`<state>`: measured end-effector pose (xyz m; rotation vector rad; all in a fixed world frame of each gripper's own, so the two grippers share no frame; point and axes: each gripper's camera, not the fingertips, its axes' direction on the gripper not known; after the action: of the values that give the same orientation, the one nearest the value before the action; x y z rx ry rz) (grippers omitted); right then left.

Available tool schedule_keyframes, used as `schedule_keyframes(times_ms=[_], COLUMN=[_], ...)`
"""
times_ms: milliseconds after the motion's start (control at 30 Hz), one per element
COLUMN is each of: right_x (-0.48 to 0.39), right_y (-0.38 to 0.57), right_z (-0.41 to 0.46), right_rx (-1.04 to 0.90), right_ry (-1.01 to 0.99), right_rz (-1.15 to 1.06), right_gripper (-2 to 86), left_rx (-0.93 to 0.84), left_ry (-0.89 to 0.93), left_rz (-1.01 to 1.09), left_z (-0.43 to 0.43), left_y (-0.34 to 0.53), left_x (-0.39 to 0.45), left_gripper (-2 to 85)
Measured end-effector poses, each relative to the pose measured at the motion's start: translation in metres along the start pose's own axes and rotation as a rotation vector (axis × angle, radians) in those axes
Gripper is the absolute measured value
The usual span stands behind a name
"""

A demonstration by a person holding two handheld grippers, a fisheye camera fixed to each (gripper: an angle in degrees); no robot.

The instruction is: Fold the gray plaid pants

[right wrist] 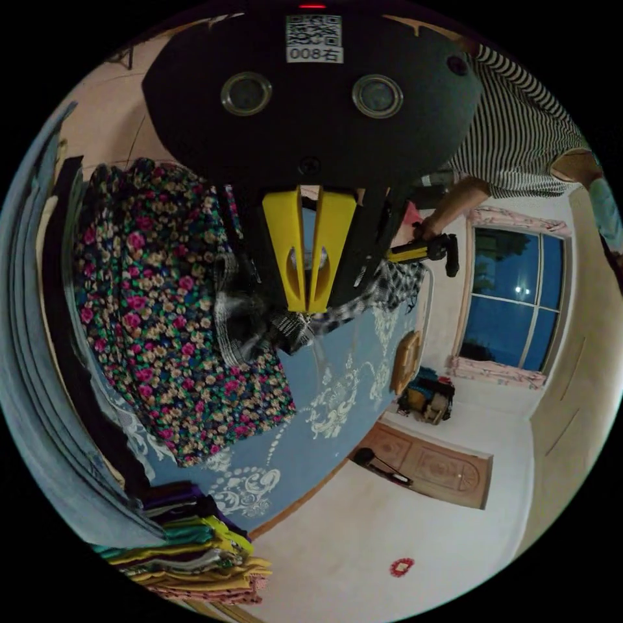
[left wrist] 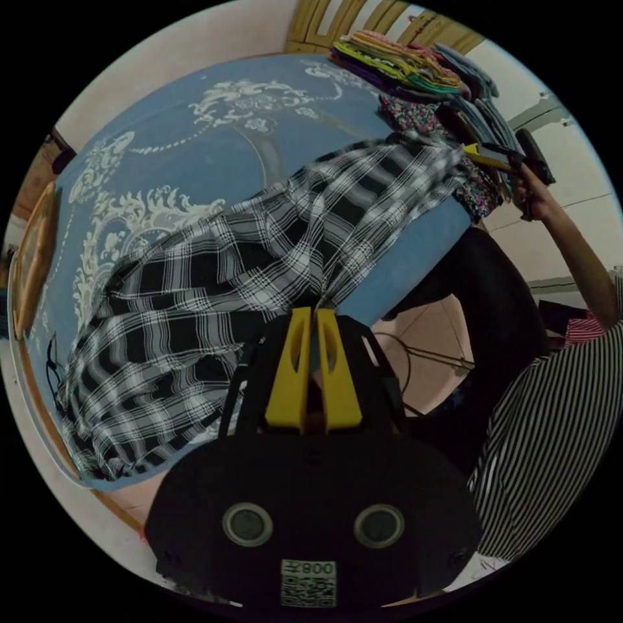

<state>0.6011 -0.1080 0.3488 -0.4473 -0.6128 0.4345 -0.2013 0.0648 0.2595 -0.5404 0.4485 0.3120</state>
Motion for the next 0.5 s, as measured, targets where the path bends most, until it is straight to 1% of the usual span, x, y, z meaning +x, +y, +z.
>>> schedule_keyframes(times_ms=[100,200,300,367,433,500], right_x=[0.031,0.055,0.076,0.087,0.1,0.11], right_y=[0.024,0.045,0.061,0.071,0.084,0.095], right_z=[0.005,0.003,0.001,0.001,0.0,0.0], right_rx=[-0.038,-0.026,-0.005,-0.003,0.011,0.026], right_ry=[0.044,0.023,0.0,-0.002,-0.01,-0.023], right_rz=[0.026,0.022,0.02,0.016,0.018,0.022], right_gripper=[0.3,0.3,0.4,0.4,0.4,0.4], left_rx=[0.015,0.111,0.192,0.232,0.231,0.199], left_ry=[0.005,0.094,0.198,0.283,0.328,0.325], left_rz=[0.002,0.014,0.052,0.099,0.148,0.194], left_z=[0.002,-0.007,-0.007,0.003,0.016,0.031], left_y=[-0.023,-0.051,-0.104,-0.161,-0.208,-0.255], left_x=[0.015,0.031,0.051,0.075,0.096,0.118], left_gripper=[3.0,4.4,6.4,7.3,7.7,8.0])
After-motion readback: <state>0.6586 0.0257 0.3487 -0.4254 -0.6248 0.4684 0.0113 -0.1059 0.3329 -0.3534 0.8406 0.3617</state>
